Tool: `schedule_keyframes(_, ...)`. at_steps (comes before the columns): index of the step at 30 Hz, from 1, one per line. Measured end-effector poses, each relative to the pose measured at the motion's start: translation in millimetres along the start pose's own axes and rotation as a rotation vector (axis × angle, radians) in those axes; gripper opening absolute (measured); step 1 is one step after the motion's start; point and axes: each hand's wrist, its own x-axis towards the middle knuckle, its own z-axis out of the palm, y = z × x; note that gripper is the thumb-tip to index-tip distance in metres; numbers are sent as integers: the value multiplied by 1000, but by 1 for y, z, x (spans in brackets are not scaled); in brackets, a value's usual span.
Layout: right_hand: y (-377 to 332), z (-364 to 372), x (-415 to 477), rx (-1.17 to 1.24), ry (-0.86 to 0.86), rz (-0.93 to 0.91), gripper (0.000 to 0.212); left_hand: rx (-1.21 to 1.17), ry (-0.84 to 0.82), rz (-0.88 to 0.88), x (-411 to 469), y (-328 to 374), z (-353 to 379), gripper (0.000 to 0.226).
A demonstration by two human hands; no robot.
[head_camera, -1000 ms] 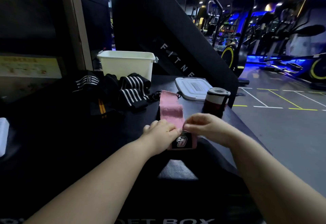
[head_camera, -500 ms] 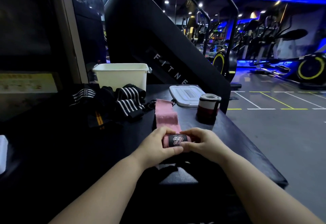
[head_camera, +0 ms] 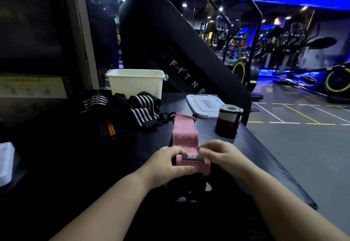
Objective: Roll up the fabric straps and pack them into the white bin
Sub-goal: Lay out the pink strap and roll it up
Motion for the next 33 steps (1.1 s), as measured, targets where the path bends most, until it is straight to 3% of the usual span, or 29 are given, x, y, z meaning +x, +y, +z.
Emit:
schedule_keyframes(3, -5, 1, 33, 155, 132, 138, 30, -14, 2, -21, 3, -2, -2, 33)
schedule_keyframes(6, -8, 1, 67, 244, 97, 248, 40, -5, 9, -7, 4, -2, -2, 33)
schedule_keyframes(11, -11, 7, 101, 357, 1, 393, 26, 6, 11, -24, 6, -7, 2, 50)
schedule_keyframes(18, -2, 10, 122, 368, -59, 523, 22, -42, 4, -57, 8, -10, 3, 52)
schedule_keyframes(20, 0, 10, 124, 490, -39, 503, 18, -73, -4, -68, 7, -10, 3, 51)
schedule_keyframes(23, 2, 13, 125, 560, 40, 418, 33, -83, -5, -77, 7, -10, 3, 50)
schedule_keyframes(27, 9, 16, 127, 406, 68, 318, 41, -104, -9, -91, 5, -7, 2, 51)
schedule_keyframes(33, 19, 16, 131, 127, 148, 175, 34, -119, -13, -82, 4, -6, 2, 49)
